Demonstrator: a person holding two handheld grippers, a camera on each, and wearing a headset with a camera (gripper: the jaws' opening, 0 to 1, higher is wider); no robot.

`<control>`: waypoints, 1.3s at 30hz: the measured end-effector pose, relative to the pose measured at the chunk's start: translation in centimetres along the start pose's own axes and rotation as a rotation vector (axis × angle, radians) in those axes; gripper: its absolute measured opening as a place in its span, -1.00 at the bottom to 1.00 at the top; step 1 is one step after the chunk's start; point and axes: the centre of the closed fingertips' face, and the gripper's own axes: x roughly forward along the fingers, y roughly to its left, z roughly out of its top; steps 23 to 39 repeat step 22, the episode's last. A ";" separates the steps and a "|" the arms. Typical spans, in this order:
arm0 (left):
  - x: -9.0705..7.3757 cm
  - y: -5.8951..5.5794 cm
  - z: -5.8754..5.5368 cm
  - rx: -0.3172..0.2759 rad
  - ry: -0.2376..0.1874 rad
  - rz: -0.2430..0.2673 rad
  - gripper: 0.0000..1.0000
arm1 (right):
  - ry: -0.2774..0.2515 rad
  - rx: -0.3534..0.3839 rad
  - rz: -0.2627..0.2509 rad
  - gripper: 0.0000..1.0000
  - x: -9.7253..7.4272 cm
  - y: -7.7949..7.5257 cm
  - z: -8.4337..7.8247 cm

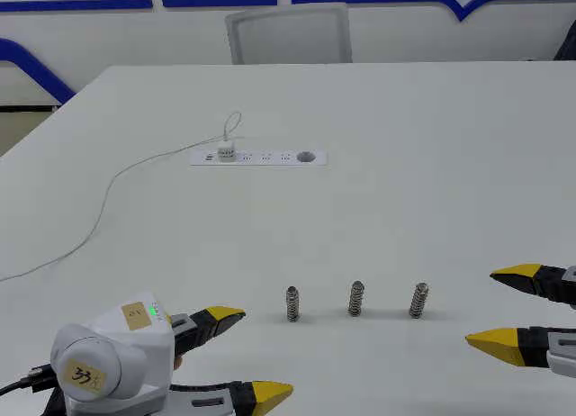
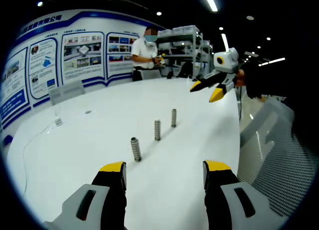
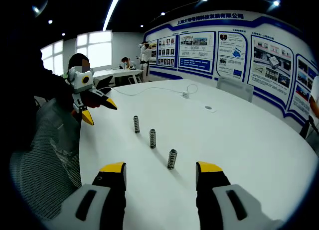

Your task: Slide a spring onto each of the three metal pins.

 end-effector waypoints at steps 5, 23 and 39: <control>-0.1 0.3 -0.1 -0.008 -0.002 0.015 0.30 | -0.005 0.010 -0.007 0.21 -0.1 -0.3 -0.8; -0.3 0.9 -0.3 -0.017 0.001 0.040 0.31 | -0.021 0.049 -0.041 0.25 -0.6 -1.3 -1.0; -0.3 0.9 -0.3 -0.017 0.001 0.040 0.31 | -0.021 0.049 -0.041 0.25 -0.6 -1.3 -1.0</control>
